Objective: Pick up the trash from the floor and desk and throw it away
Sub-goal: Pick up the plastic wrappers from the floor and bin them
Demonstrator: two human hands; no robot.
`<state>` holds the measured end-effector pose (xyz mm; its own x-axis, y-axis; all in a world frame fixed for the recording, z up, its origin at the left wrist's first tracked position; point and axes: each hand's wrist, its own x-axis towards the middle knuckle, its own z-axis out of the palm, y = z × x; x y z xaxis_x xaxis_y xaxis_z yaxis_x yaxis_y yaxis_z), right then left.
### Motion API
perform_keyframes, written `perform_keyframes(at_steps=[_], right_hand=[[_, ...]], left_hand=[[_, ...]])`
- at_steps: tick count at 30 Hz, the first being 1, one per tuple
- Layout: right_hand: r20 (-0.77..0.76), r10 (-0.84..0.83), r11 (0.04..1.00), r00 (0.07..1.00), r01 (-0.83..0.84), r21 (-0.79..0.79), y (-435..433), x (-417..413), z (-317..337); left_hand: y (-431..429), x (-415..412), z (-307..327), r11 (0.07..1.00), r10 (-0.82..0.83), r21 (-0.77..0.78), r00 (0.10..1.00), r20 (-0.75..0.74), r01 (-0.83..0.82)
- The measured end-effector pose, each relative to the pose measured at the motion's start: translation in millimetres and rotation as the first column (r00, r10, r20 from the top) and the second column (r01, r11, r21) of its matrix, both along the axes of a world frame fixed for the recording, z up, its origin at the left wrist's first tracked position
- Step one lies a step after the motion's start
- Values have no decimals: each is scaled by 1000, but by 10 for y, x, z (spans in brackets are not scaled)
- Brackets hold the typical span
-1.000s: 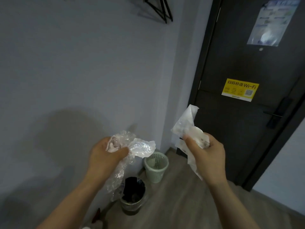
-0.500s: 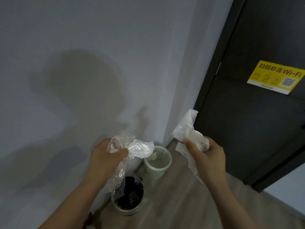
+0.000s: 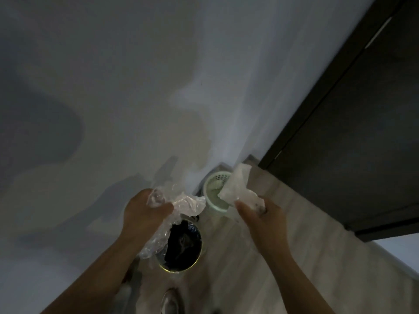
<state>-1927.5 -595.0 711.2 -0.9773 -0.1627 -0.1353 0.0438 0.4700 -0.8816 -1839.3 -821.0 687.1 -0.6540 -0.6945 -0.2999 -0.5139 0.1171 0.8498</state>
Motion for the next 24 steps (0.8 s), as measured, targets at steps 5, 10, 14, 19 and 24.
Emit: perform_keyframes(at_steps=[5,10,14,19,24], right_hand=[[107,30,996,994,-39,77,-149,-267,-660],[187,103,977,977,-134,165,-230,-497,-1358],[315,155,951,936,-228,210,-284,-610,-1986],[411,193,910,891,-319,265,-314,-660,-2704],[456,205,864,866,-380,332,-322,-685,-3387]], left_hand=[[-118,-155,-644,999,18,-53,990,143,-11],[-107,-223,-1333,997,68,-42,970,235,-60],[-69,-234,-1976,998,66,-40,945,320,-56],[7,-188,-2766,996,77,6,905,418,-87],[4,-206,-3603,996,59,27,844,533,-87]])
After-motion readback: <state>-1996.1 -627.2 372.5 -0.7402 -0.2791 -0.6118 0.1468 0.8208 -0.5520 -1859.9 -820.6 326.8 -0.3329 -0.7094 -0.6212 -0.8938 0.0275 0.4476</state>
